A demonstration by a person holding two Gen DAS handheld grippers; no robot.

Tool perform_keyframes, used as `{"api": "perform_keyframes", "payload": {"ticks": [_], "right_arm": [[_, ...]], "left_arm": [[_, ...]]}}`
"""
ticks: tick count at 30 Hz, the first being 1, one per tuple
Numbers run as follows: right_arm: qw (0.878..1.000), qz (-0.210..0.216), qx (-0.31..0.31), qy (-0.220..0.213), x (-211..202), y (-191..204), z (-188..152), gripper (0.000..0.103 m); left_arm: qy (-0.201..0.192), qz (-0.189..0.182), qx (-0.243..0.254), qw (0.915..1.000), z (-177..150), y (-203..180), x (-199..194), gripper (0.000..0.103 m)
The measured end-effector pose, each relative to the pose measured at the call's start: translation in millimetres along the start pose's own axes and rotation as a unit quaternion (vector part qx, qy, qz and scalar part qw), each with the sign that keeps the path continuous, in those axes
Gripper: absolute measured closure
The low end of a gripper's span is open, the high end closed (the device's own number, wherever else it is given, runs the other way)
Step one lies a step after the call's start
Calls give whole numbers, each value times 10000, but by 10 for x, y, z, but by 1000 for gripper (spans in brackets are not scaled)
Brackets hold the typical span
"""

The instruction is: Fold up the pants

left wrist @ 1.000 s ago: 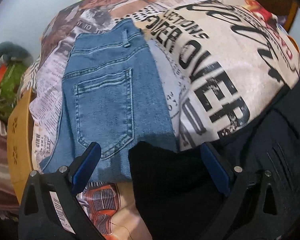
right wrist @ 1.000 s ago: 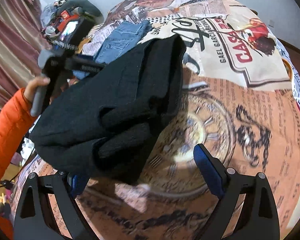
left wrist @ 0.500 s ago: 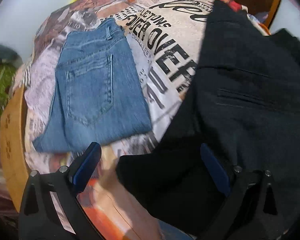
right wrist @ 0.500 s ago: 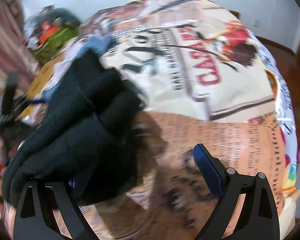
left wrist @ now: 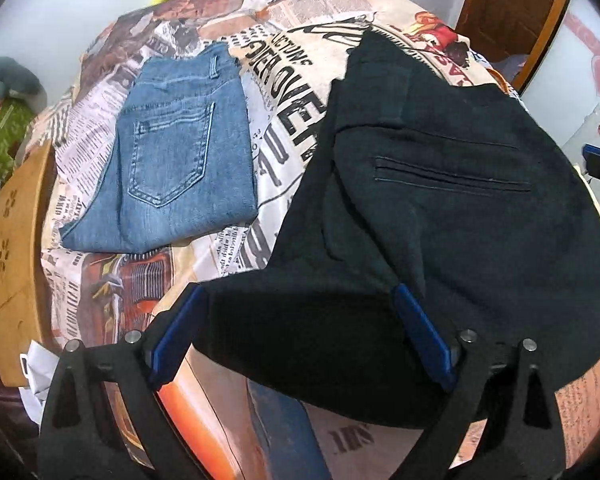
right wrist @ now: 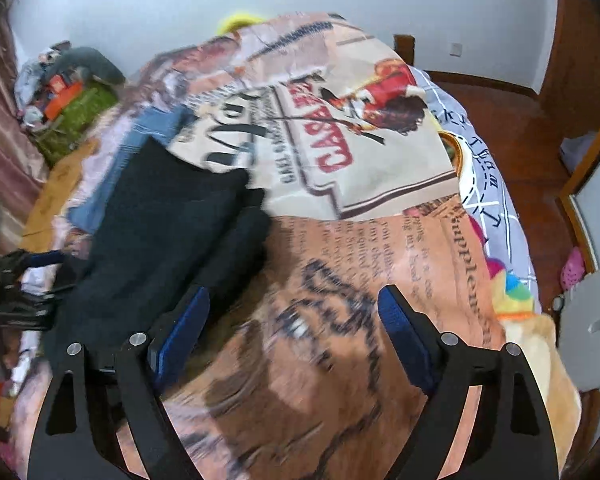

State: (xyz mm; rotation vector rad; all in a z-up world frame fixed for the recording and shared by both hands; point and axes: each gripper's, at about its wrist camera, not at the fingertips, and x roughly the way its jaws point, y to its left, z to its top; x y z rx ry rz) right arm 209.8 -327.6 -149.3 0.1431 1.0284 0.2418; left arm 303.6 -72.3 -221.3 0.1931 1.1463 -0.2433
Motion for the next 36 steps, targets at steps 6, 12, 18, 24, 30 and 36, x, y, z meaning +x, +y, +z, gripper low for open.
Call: {"api": "perform_keyframes", "payload": {"ticks": [6,12,18,24,30,36], "right_arm": [[9985,523,-130,-70,-222,439,-160,18],[9962,791,-368,54,-186,781,-436,18],[9942,910,-101,566,103,745,-633,19],[9952,800,-363,437,183,749,-689,19],[9956,440,-732,380,208,684,-621,20],[9986,14,-465,264,178,393,-580,28]], "left_arm": [[-82,-206,-202,9995,-98,-30,-150,11],[-277,-198,-4,9994,-228,-267,-306,11],[-385,-174,-476,9980,-158,79,-393,11],[-487,25,-1026,9935,-79,549,-435,11],[-391,-319,-853,9951,-100,498,-362,11],[-308,-582,-378,9971,-105,97,-239,11]]}}
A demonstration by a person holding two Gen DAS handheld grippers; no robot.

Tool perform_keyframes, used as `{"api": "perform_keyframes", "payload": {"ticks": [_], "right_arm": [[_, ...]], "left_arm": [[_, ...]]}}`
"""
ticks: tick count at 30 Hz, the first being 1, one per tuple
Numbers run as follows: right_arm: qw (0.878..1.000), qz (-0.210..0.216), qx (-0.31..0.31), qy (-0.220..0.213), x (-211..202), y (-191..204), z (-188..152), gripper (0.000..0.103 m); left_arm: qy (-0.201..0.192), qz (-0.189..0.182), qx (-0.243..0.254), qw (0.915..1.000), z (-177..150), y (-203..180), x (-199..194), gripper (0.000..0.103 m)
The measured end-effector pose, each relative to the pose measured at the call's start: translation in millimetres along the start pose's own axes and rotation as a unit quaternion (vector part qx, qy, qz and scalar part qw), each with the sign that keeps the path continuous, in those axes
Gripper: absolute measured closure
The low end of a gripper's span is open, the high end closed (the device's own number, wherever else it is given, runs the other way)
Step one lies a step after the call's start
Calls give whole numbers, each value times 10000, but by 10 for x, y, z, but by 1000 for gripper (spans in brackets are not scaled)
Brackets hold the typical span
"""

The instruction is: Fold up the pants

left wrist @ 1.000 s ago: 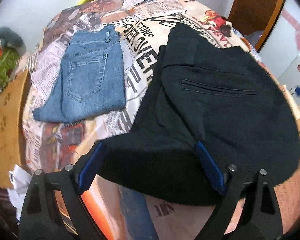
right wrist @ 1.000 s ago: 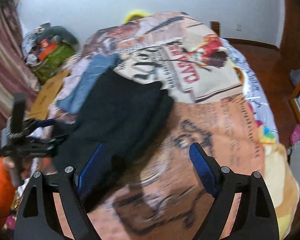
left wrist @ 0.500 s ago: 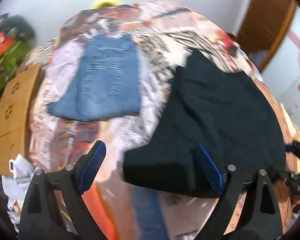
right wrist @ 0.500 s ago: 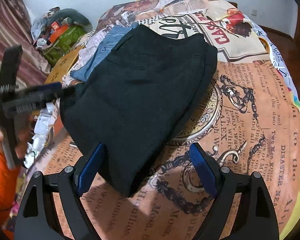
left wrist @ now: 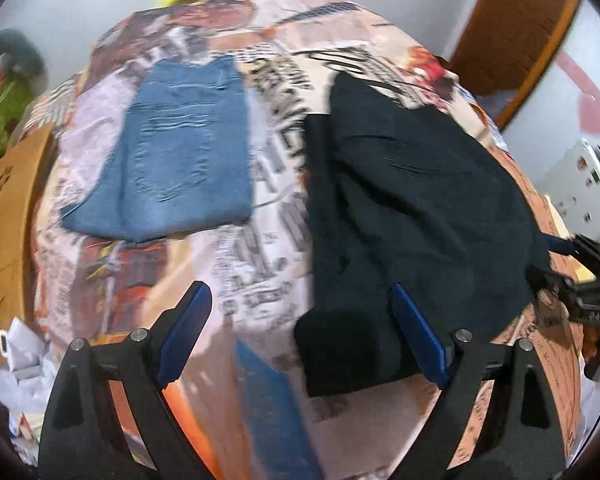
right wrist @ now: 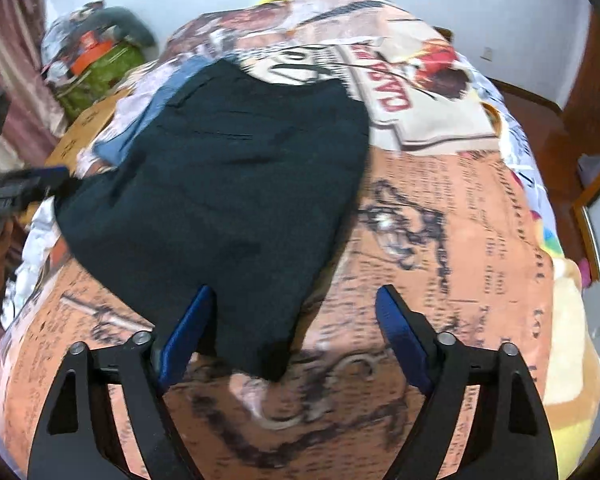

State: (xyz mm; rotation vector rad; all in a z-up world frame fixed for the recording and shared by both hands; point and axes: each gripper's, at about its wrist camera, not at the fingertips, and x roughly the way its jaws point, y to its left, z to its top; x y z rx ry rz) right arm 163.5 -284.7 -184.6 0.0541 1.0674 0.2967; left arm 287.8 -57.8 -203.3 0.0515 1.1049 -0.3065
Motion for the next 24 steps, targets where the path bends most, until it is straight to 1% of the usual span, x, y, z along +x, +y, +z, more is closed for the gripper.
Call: {"api": "perform_keyframes", "payload": {"ticks": [2,4,5,7,9,12,15,16,17,18,19,22,24], "right_arm": [[9999,85,107,-20,-11,-40,-22,31],[9999,105,86,-62,-23,-27,-45,35],[9999,95,45,-96,-38,1,-59,39],[9999,108,-1,-128,-58,31,-70,46],[9998,151,-23,-131,-59,52,-67,51],[9998,155,-38,-139,-50,53,-55,52],[9998,152,-34,-151,-62,57,-52,52],[9998,142,-29,-161,-72,58,-51,52],[9998,141,-24,-171,-83,60,-49,52],[9997,138,-18,-175,-97,61,-48,52],[9998,135,-7,-175,-115,61,-45,52],[9997,118,52,-217,-198,35,-11,52],[9993,84,87,-343,-276,3,31,52]], "left_arm": [[-21,9,82,10000,38,-90,33,11],[-12,202,163,9997,116,-166,99,11],[17,292,160,9994,156,-181,149,11],[59,439,77,9990,188,-138,224,11],[72,700,19,9975,171,-48,311,11],[44,807,-75,9967,50,61,319,11],[-8,1305,-36,9914,-63,145,256,13],[35,1259,-87,9920,-90,194,246,14],[102,1137,-213,9932,-114,268,222,16],[123,1082,-286,9936,-123,322,190,19],[100,1067,-307,9938,-122,352,153,19],[-144,980,-245,9948,-63,344,-36,19],[-313,803,-183,9961,27,288,-143,19]]}}
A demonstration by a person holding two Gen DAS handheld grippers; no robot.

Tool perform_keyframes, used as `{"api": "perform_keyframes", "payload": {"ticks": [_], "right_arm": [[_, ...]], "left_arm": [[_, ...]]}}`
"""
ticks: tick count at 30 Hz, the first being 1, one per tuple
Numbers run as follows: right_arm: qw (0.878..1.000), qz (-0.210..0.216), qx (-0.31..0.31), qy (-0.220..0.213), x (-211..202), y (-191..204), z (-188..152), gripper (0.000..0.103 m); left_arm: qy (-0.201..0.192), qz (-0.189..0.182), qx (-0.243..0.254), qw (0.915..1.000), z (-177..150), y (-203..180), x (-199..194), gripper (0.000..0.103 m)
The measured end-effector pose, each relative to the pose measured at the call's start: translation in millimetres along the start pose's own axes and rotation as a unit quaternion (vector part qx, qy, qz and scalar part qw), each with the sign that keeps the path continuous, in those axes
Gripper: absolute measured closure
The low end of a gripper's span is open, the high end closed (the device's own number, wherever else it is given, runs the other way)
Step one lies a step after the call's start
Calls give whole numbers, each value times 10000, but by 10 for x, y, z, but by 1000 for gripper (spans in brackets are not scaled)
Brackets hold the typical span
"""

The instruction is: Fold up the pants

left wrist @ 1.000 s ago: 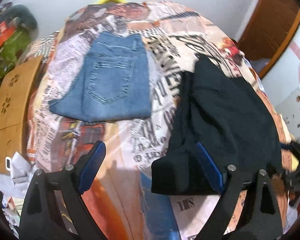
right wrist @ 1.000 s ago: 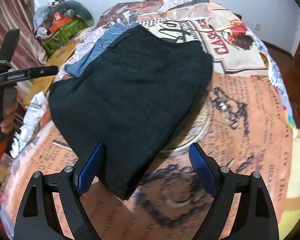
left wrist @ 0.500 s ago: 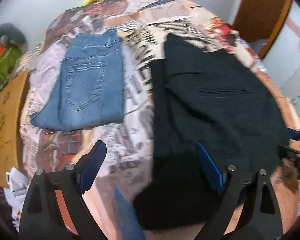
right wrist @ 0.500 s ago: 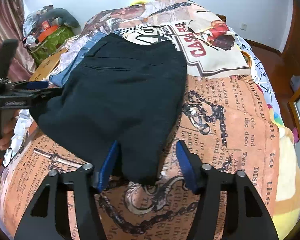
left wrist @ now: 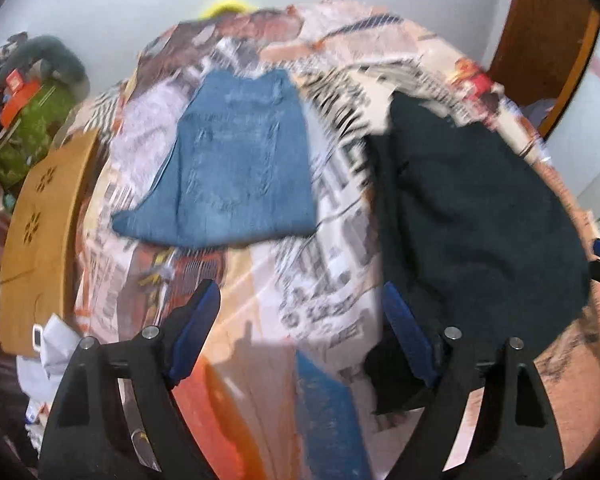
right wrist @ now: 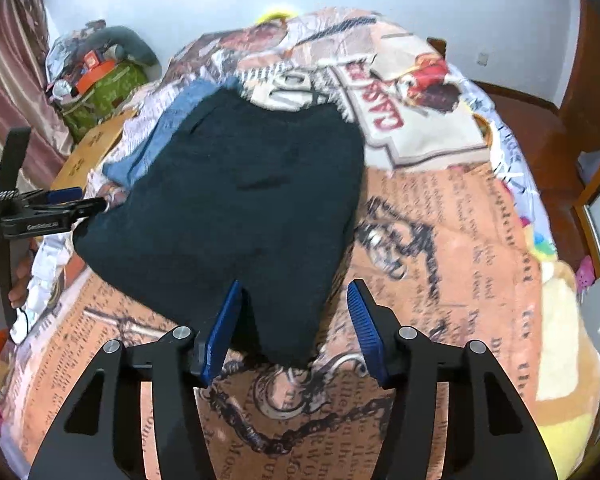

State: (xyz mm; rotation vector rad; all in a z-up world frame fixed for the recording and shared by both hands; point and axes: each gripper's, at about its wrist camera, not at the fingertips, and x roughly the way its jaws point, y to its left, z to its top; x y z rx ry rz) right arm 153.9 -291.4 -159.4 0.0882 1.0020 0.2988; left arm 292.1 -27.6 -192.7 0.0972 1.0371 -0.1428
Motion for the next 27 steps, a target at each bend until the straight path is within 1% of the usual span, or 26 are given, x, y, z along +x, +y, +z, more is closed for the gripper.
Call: {"api": "perform_keyframes", "payload": {"ticks": [3,8,9,10,12,18,19,23,26,27], "right_arm": [[9998,32,71,-158,-79,-72,122,52],[9996,78,112,-255,-27,-152,385,52],[9996,91,94,-266,10,-160,444,52],[9996,93,74,-269,42,-166,488,52],[9997,86,38,-211,157,-188,592,52],[9999,63,-140,-7,556,-275,862,52],[9999,52,-158,24,619,-289,897,52],[9997,-82,-210,129,859,-351,1008,52],[9995,-78,-250,151,964,-371,1037,52],[9995,-70,-267,168,996,-373,1035,53]], "left_arm": [[-169,-124,124,9997,185,-113,-43,19],[-199,-402,258,9987,467,-345,57,19],[-192,-455,277,9984,524,-381,99,19],[-188,-432,302,9984,586,-421,139,19],[-202,-303,294,9989,686,-465,225,19],[-112,-585,117,9982,940,-488,531,19],[-77,-590,153,9981,972,-507,603,20],[-34,-291,339,9990,1028,-585,827,27],[-46,-261,370,9990,1029,-598,938,27],[-64,-251,380,9989,1022,-594,950,27]]}}
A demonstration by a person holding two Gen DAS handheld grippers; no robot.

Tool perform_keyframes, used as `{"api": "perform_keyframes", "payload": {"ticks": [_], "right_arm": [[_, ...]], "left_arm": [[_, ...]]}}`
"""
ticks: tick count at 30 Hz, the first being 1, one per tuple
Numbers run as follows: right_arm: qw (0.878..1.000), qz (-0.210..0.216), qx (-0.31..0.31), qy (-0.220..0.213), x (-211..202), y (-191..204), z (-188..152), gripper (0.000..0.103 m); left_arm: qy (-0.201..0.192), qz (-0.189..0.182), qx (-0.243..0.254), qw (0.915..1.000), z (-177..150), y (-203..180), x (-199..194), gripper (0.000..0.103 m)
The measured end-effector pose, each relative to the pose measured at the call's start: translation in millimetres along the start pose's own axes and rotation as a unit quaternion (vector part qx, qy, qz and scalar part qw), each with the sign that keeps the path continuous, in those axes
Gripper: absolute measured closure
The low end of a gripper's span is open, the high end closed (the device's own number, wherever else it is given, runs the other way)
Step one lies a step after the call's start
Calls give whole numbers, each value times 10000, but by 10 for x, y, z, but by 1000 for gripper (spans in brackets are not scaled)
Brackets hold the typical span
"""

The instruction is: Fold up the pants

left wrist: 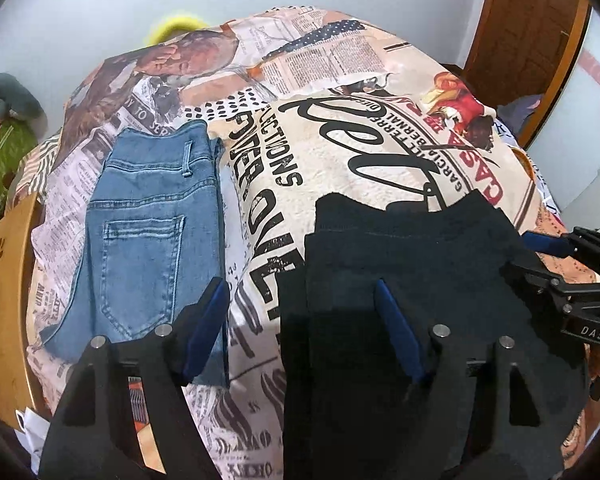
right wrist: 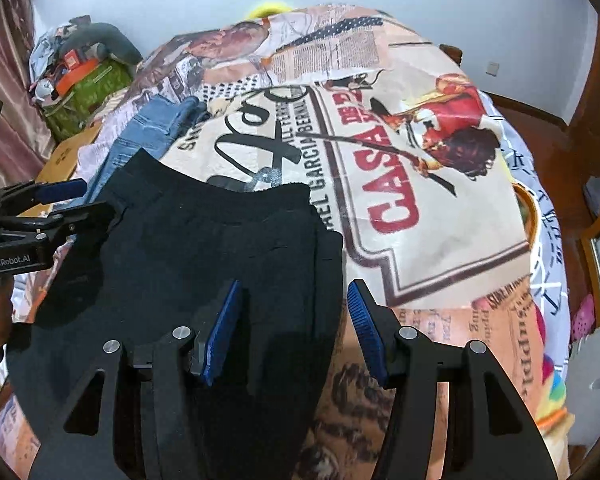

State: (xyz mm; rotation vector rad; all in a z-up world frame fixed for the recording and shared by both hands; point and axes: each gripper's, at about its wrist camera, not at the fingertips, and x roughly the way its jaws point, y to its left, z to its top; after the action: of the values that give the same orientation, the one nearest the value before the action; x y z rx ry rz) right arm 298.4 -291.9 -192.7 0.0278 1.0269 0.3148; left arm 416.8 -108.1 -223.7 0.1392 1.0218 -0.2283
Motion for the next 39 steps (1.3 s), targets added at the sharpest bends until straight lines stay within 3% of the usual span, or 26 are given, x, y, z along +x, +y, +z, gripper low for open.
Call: {"api": "perform_keyframes", "payload": {"ticks": [2,6,11,16,23,27,33,39], "right_arm": [[9999,33,-82,64,63,12,-17,61],[9997,-163,-153,75,107,31,-54,69],[9997,-173,2,150,81,-19,-49,69],[9996,-233,-171,-9,-175,84,-73,67],[9983,-232,-316,-420,-628,228,-188,36],[9974,-224,-425,-544,-759,299,-267,19],[9983,-62,-405,-420,-695,295,-421,14],[9982,433,391,111,-347,57,-527,14]], "left_arm": [[-24,53,34,10000,3,1,32,27],[-118,272,53,9995,2,3,79,27],[-68,175,-3,9998,14,43,53,26],[-358,268,112,9989,-46,60,-246,26],[-498,-271,-1,9984,-135,128,-651,14],[-393,-324,16,9987,-236,153,-686,5],[194,-507,-24,9985,-395,165,-446,3],[878,-889,-281,9918,-449,142,-38,3]]}}
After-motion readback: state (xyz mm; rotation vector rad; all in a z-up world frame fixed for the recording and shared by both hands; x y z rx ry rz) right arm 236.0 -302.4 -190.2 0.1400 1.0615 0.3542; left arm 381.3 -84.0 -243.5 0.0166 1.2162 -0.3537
